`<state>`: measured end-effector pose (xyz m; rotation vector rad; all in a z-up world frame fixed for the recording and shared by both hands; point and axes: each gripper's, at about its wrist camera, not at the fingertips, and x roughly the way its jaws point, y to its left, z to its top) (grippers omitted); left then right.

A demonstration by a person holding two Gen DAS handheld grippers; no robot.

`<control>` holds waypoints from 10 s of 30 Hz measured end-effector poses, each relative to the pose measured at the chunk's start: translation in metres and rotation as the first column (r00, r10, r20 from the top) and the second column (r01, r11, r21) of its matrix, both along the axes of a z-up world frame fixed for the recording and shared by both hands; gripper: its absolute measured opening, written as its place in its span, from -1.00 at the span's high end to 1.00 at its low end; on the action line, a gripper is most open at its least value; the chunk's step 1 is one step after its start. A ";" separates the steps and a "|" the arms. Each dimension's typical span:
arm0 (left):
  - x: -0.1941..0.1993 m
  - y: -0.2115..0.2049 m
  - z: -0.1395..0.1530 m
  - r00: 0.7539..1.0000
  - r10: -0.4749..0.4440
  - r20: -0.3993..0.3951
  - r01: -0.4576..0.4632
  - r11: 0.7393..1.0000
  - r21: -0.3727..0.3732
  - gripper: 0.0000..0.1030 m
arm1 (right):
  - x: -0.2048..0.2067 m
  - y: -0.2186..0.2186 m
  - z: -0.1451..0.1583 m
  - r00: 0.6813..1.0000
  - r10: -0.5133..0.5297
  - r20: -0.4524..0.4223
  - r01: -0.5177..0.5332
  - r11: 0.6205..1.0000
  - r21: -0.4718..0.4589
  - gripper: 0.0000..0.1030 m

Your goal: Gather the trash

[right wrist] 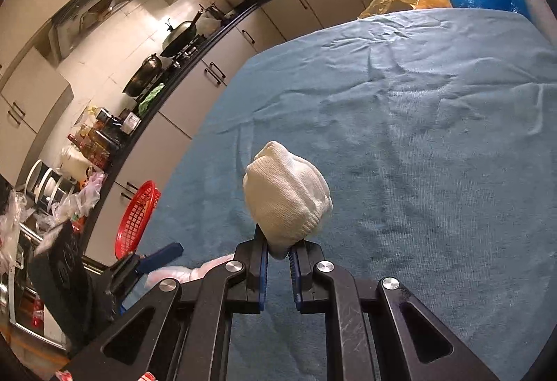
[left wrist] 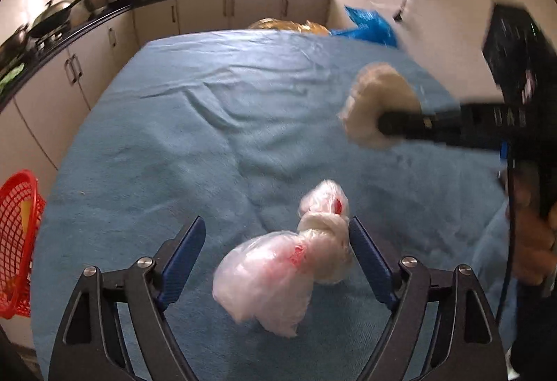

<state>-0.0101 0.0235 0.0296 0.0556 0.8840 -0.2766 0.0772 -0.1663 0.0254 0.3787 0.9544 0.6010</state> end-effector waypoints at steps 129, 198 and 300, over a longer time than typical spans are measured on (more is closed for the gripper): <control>-0.043 0.067 0.009 0.915 0.383 0.128 -0.389 0.920 0.032 0.37 | -0.062 0.083 -0.002 0.936 0.243 0.253 -0.203 0.964 -0.172 0.77; -0.042 0.330 0.003 0.724 0.684 0.084 -0.671 0.728 -0.145 0.36 | 0.022 0.416 0.030 0.877 0.467 0.117 -0.438 0.875 -0.207 0.68; -0.176 0.198 0.050 0.551 0.730 0.404 -0.822 0.560 0.108 -1.00 | -0.175 0.176 0.050 0.839 0.204 0.504 -0.037 0.946 -0.321 -0.73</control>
